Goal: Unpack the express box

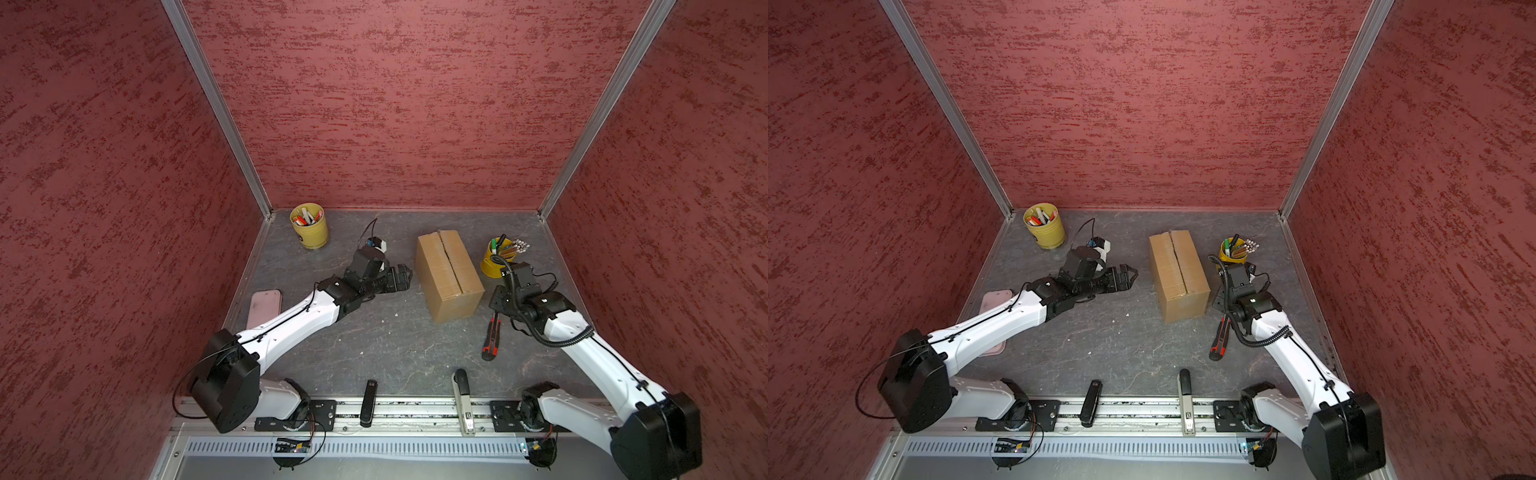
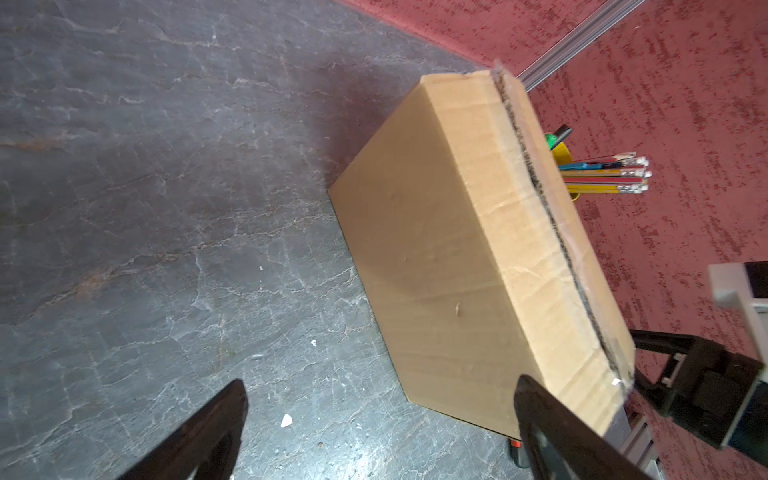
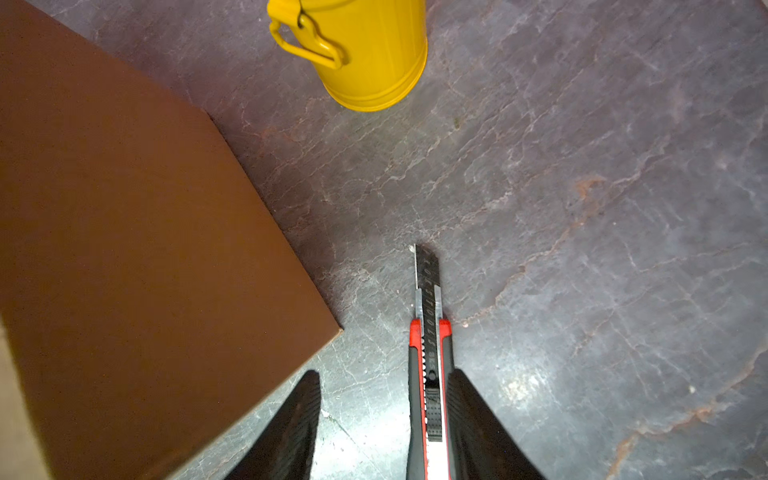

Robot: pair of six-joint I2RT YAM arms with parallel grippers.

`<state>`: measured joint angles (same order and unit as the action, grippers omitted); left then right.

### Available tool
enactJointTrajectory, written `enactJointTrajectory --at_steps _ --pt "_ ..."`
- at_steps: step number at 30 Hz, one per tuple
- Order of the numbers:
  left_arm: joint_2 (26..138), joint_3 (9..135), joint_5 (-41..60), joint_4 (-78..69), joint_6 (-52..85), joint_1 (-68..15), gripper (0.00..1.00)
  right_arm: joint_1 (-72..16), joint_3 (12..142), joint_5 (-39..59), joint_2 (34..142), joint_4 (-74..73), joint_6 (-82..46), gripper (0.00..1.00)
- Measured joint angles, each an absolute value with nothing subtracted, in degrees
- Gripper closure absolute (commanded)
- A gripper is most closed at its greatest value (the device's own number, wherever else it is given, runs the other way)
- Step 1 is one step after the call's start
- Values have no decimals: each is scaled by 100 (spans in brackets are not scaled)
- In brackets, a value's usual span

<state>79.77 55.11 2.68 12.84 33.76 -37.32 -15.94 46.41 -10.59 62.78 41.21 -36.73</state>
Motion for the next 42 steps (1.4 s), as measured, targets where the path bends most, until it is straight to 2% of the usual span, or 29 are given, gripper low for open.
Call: enactJointTrajectory --at_steps 22,31,42 --pt "9695 5841 255 897 3426 -3918 0 -1354 4882 460 7616 2587 -2663 54" --pt "9741 5927 130 854 3428 -3889 0 -1433 5155 989 8156 2141 -2613 56" --pt "9297 5555 -346 958 3450 -3782 0 -2049 5321 917 8521 1979 -2775 56"
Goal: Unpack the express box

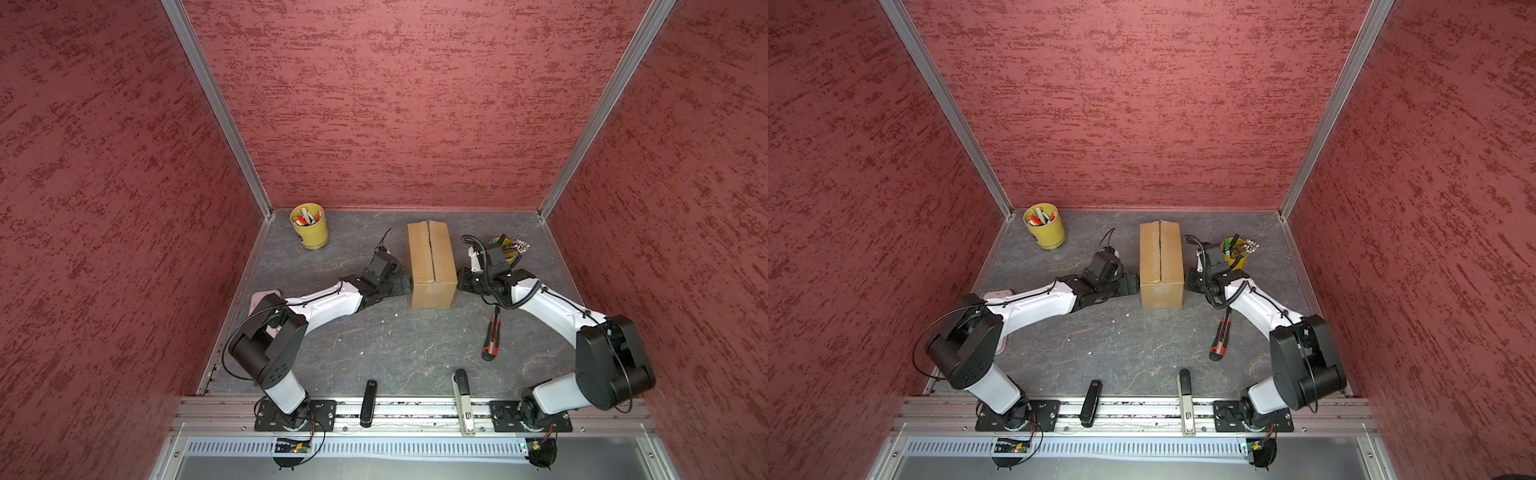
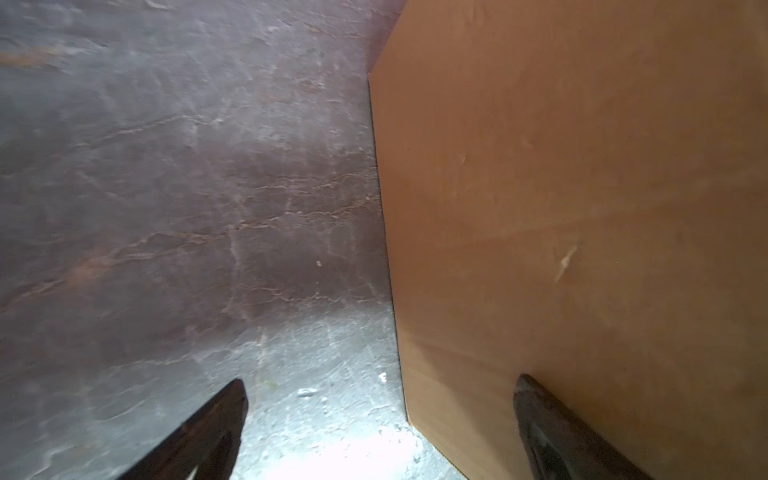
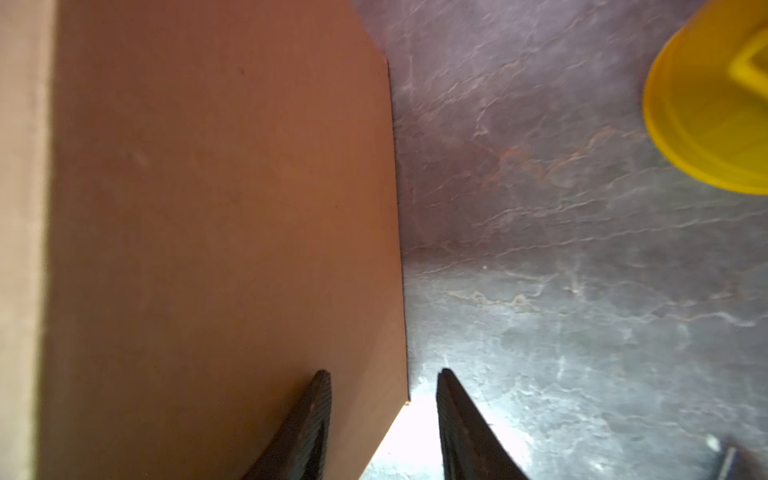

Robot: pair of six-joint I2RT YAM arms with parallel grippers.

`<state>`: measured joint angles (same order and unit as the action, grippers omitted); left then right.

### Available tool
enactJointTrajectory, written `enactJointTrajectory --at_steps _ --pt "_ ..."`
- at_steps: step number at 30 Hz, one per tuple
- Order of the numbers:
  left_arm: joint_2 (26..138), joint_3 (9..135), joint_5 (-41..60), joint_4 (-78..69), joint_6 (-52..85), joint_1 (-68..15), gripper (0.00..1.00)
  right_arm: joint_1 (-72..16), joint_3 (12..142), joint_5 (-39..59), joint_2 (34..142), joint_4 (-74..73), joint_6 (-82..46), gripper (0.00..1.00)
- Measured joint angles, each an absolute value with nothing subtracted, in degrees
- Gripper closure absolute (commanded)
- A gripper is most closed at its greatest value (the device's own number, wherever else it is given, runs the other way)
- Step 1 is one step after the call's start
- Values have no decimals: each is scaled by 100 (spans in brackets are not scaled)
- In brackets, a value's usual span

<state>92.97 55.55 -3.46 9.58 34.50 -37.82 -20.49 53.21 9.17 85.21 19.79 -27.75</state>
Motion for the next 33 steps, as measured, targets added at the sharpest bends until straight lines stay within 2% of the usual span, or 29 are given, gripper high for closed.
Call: enactJointTrajectory --at_steps 7,11,21,26,33 --pt "8503 4897 -652 1205 3557 -3820 0 -2600 5319 725 8517 1957 -3017 56" --pt "7933 4508 -768 1393 3625 -3933 0 -2853 5249 587 8372 2012 -3183 52" --pt "6936 4228 -427 1653 3662 -3710 0 -3223 5162 71 7142 3107 -3393 45" --pt "6593 4338 69 1678 3625 -3227 0 -3382 5835 -322 7039 3848 -3356 42" --pt "7032 4875 1138 1192 3461 -2915 0 -3743 7242 -764 7636 4233 -3190 37"
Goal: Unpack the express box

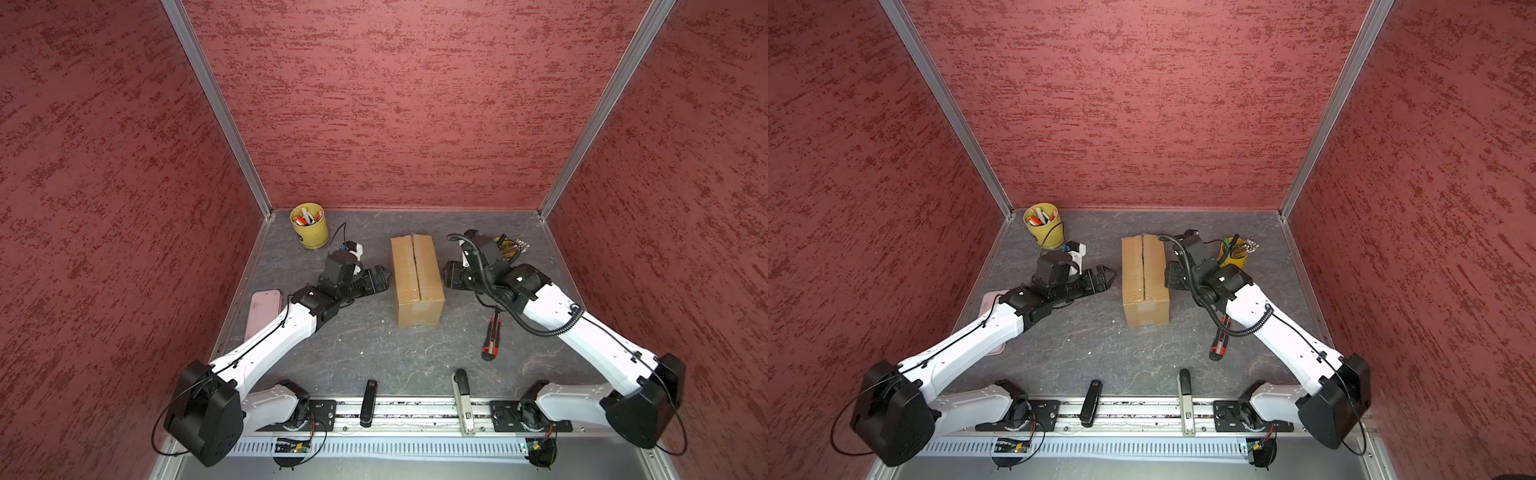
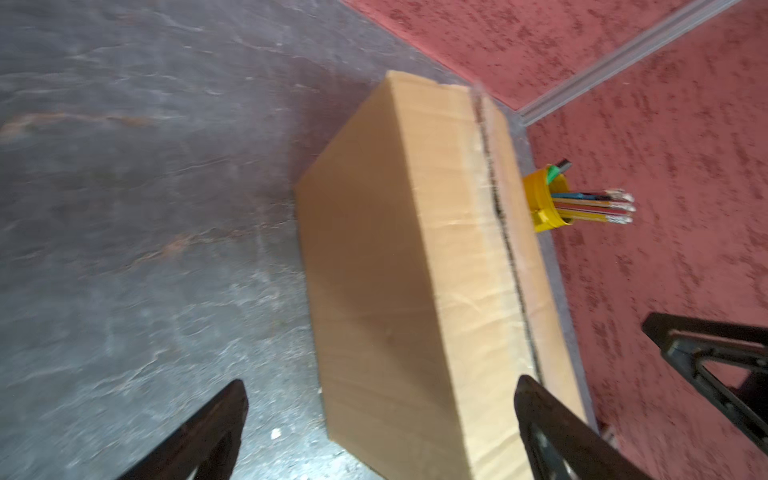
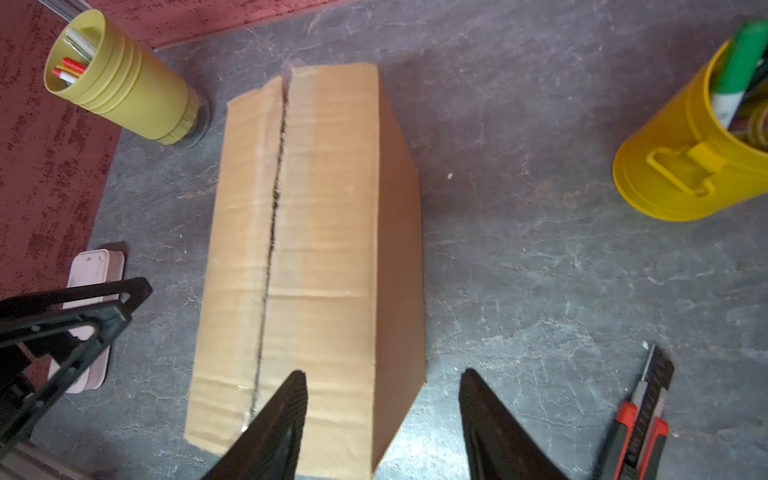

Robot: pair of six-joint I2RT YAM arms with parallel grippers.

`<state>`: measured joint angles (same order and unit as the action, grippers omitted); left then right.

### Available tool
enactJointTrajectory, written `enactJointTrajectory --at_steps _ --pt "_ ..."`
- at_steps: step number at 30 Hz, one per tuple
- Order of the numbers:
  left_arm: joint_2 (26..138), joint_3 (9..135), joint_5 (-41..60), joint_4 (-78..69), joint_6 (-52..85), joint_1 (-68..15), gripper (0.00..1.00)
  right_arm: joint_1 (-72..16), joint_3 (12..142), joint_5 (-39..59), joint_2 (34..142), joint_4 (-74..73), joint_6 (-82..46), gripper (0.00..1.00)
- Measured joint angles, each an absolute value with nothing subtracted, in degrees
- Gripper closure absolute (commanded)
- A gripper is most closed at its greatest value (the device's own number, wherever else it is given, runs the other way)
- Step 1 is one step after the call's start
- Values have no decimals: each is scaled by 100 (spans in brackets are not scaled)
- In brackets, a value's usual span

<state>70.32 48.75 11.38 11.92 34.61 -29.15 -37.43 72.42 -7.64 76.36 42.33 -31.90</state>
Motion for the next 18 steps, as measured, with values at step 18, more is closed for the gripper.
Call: enactJointTrajectory --at_steps 18 --pt "8635 5085 2049 -95 3361 -2856 0 -4139 8779 -1400 9522 4840 -3159 31"
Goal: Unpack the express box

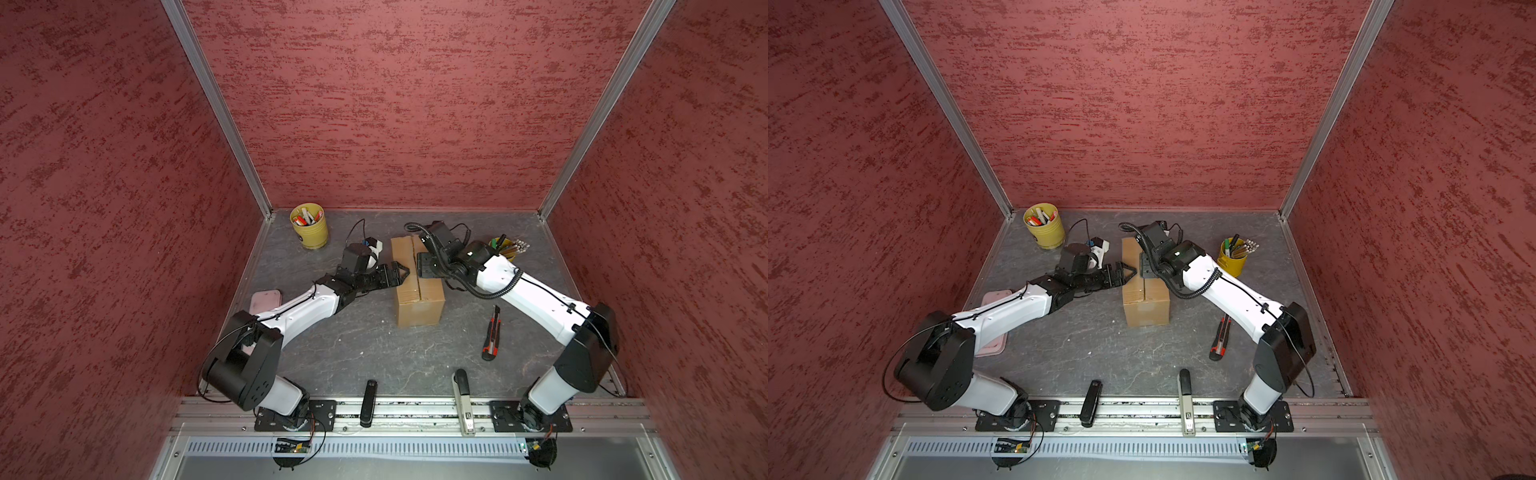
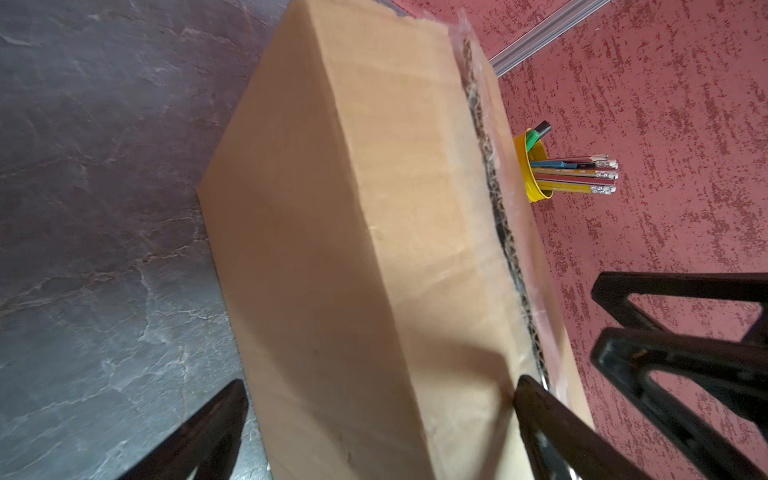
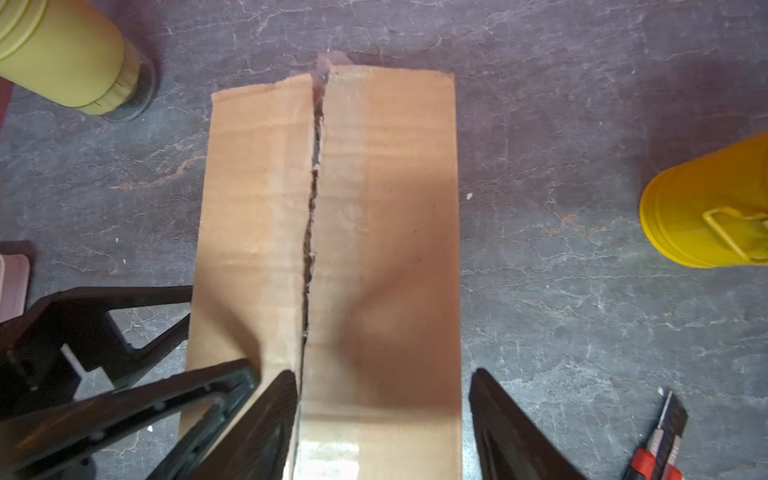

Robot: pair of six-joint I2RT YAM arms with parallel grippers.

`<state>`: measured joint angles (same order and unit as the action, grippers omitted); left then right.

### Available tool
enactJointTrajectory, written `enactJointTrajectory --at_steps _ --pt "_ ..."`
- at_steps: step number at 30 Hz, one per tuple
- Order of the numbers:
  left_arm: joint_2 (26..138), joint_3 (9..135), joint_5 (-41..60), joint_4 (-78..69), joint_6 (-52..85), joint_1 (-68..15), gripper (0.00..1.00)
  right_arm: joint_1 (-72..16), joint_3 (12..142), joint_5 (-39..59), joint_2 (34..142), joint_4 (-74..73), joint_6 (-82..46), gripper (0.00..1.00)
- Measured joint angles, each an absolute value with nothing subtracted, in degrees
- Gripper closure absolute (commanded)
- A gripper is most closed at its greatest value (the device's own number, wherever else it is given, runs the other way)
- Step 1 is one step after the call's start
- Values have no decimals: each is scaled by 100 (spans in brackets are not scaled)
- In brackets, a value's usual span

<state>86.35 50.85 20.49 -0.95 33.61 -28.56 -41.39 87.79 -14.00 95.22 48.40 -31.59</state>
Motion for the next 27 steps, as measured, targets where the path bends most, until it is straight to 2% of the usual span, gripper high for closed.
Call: enactJointTrajectory --at_steps 19,27 --pt "8980 5043 2163 -720 3424 -2856 0 -4226 9494 -1839 10372 5299 -3168 24" --pt "9076 5041 2174 -779 3426 -2856 0 -4307 9933 -2346 10766 5638 -3216 24"
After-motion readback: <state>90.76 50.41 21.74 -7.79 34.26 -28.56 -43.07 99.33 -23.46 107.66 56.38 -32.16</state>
